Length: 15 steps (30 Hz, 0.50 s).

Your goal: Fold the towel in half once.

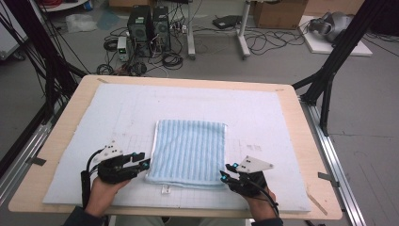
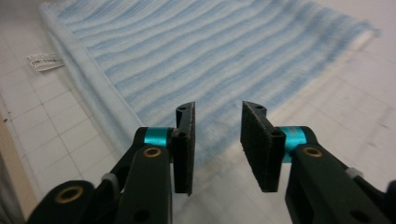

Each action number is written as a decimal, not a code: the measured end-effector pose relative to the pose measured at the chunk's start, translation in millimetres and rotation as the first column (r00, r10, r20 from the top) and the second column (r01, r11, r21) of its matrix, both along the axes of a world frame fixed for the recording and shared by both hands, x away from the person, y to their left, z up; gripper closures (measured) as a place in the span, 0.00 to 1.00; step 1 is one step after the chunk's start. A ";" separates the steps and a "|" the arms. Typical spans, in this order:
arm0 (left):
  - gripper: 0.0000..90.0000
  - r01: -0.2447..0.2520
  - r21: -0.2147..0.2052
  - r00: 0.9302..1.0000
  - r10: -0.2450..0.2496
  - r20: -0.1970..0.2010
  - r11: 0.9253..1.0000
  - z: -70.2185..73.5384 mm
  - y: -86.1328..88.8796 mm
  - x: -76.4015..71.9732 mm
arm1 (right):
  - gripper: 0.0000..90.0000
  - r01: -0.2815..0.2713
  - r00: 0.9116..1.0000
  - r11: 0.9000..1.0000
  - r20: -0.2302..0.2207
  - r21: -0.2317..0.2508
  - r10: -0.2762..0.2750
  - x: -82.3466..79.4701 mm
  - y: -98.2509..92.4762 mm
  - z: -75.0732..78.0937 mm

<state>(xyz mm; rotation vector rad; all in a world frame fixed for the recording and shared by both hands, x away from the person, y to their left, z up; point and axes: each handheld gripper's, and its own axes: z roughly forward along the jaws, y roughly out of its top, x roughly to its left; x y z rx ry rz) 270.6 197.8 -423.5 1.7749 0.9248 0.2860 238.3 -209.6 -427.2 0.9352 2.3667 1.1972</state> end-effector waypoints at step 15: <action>0.78 -0.016 -0.001 1.000 0.016 0.022 1.000 8.2 -16.1 64.3 | 0.83 -0.179 0.982 0.978 -0.079 -0.104 0.172 -2.4 11.1 -15.0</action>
